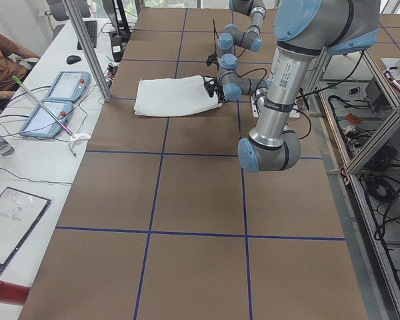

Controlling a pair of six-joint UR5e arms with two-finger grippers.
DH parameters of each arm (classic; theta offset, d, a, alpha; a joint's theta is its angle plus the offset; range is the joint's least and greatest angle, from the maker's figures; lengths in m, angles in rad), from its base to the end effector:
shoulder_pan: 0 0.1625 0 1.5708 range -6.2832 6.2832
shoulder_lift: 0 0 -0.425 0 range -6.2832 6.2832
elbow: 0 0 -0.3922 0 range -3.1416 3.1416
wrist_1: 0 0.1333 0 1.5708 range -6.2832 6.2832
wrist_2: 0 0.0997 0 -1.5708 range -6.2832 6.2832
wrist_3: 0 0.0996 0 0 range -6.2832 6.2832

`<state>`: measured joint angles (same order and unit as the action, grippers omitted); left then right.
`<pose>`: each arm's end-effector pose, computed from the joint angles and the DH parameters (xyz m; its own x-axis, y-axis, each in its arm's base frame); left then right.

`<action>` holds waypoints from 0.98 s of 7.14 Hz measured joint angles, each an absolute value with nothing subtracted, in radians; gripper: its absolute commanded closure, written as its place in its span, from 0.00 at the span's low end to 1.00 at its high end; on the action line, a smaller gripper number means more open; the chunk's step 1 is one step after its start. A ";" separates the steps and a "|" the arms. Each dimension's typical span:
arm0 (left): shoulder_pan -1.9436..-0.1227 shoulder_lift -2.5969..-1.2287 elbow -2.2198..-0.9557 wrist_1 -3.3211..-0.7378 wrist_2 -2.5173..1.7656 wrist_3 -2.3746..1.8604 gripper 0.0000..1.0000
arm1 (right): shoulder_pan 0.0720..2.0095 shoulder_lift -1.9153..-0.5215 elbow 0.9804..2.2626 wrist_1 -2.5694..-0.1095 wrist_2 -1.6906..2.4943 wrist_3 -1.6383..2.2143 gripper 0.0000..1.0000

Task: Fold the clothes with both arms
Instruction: 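Grasp the near edge of the white shirt with both grippers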

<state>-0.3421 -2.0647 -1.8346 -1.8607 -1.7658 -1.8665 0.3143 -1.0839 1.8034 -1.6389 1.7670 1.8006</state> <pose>0.5466 -0.3157 0.2296 0.4004 -0.4461 -0.8004 0.3007 0.8891 -0.3450 -0.5662 -0.3038 0.2969 0.6929 0.4602 0.5550 -0.3581 0.8878 -0.2891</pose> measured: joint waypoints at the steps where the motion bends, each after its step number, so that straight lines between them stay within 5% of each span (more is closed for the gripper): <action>1: -0.343 -2.065 -1.835 -1.861 -1.766 -1.865 1.00 | 0.314 -1.082 1.803 -1.639 1.767 1.800 0.28; 4: -0.350 -2.065 -1.833 -1.861 -1.766 -1.860 1.00 | 0.314 -1.079 1.802 -1.639 1.767 1.803 0.39; 7: -0.351 -2.065 -1.834 -1.861 -1.766 -1.859 1.00 | 0.315 -1.076 1.802 -1.640 1.767 1.805 0.83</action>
<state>-0.3512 -2.0648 -1.8341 -1.8607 -1.7662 -1.8592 0.3146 -1.0765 1.8025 -1.6395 1.7674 1.8050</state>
